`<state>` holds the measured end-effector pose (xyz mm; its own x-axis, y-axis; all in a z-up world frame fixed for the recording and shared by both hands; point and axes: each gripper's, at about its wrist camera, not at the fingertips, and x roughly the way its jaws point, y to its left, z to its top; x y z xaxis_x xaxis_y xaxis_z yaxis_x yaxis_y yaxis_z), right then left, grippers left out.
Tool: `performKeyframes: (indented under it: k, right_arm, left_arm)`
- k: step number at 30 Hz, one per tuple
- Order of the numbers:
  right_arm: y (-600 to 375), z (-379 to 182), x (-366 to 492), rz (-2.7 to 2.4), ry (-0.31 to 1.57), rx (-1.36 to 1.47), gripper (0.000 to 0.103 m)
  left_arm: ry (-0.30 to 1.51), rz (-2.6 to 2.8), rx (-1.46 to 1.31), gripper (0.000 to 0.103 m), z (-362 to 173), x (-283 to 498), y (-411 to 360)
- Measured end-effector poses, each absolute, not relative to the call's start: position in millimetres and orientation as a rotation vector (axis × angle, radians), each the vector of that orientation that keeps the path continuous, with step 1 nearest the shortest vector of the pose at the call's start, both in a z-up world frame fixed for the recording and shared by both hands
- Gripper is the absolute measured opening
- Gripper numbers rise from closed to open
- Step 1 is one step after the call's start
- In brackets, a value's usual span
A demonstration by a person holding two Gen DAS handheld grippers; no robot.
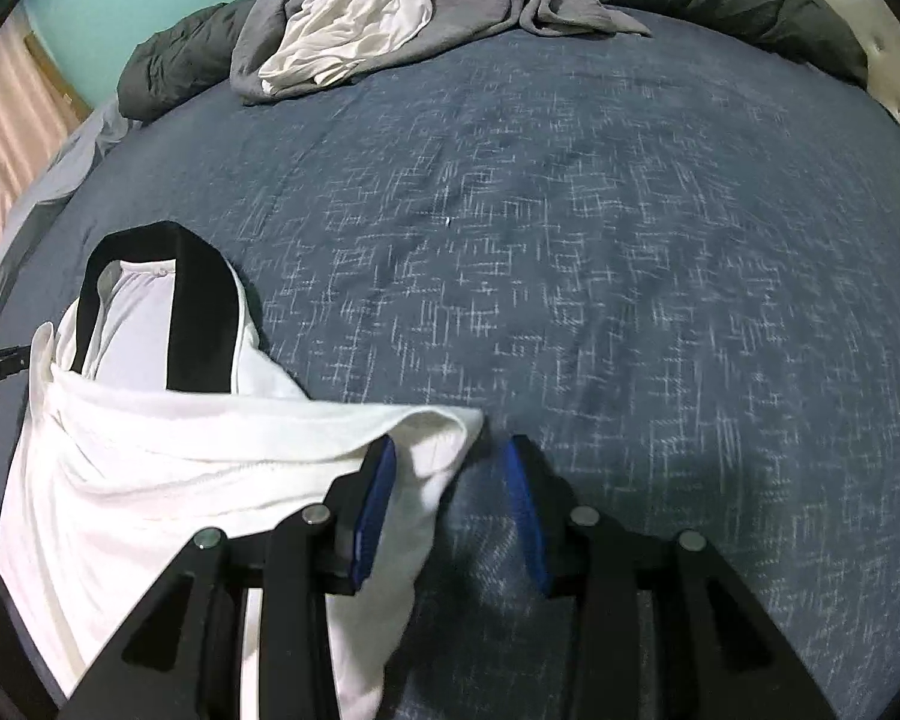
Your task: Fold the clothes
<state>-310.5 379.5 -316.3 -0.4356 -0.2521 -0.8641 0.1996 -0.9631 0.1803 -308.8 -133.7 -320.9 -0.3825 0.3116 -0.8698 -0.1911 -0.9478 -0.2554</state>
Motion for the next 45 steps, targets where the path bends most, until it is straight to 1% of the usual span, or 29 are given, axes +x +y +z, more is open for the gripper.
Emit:
performKeyframes:
  k: [4, 6, 7, 10, 12, 14, 20, 24, 32, 33, 35, 36, 37, 39, 45]
  right_arm:
    - [385, -316, -318, -2.452, -0.137, 1.52, 0.038]
    - [388, -313, -322, -2.451, -0.165, 1.534, 0.037]
    - [390, -311, -323, -2.445, -0.18, 1.546, 0.028]
    - [390, -305, -330, -2.429, -0.186, 1.58, 0.006]
    - [391, -300, -334, -2.419, -0.191, 1.589, 0.003]
    - [395, -294, -337, -2.416, -0.219, 1.594, 0.002]
    - [413, -270, -346, -2.423, -0.342, 1.572, 0.001]
    - [425, -255, -357, -2.439, -0.38, 1.593, 0.001]
    - [423, -269, -395, -2.402, -0.547, 1.755, 0.002]
    - [422, -272, -398, -2.389, -0.562, 1.765, 0.003]
    - [419, -275, -403, -2.372, -0.568, 1.791, 0.012]
    - [419, -275, -404, -2.384, -0.547, 1.799, 0.025]
    - [420, -274, -405, -2.388, -0.538, 1.8, 0.044]
    - [424, -271, -405, -2.386, -0.543, 1.783, 0.06]
    - [451, -252, -395, -2.422, -0.667, 1.657, 0.061]
  left_arm:
    - [-0.197, 2.391, -1.498, 0.032, -319, -316, -133]
    - [-0.226, 2.384, -1.489, 0.019, -318, -320, -133]
    - [-0.241, 2.382, -1.488, 0.009, -318, -322, -134]
    - [-0.239, 2.385, -1.476, 0.005, -315, -326, -132]
    - [-0.256, 2.391, -1.473, 0.004, -312, -326, -133]
    - [-0.27, 2.411, -1.456, 0.004, -308, -321, -137]
    - [-0.391, 2.462, -1.365, 0.004, -287, -312, -160]
    - [-0.452, 2.487, -1.339, 0.004, -277, -306, -177]
    - [-0.541, 2.477, -1.394, 0.004, -290, -340, -184]
    - [-0.546, 2.472, -1.403, 0.004, -292, -346, -183]
    - [-0.548, 2.466, -1.426, 0.004, -298, -352, -180]
    - [-0.547, 2.463, -1.435, 0.004, -301, -354, -179]
    - [-0.547, 2.46, -1.444, 0.004, -304, -355, -178]
    - [-0.54, 2.459, -1.457, 0.004, -309, -357, -177]
    - [-0.544, 2.461, -1.473, 0.004, -317, -356, -177]
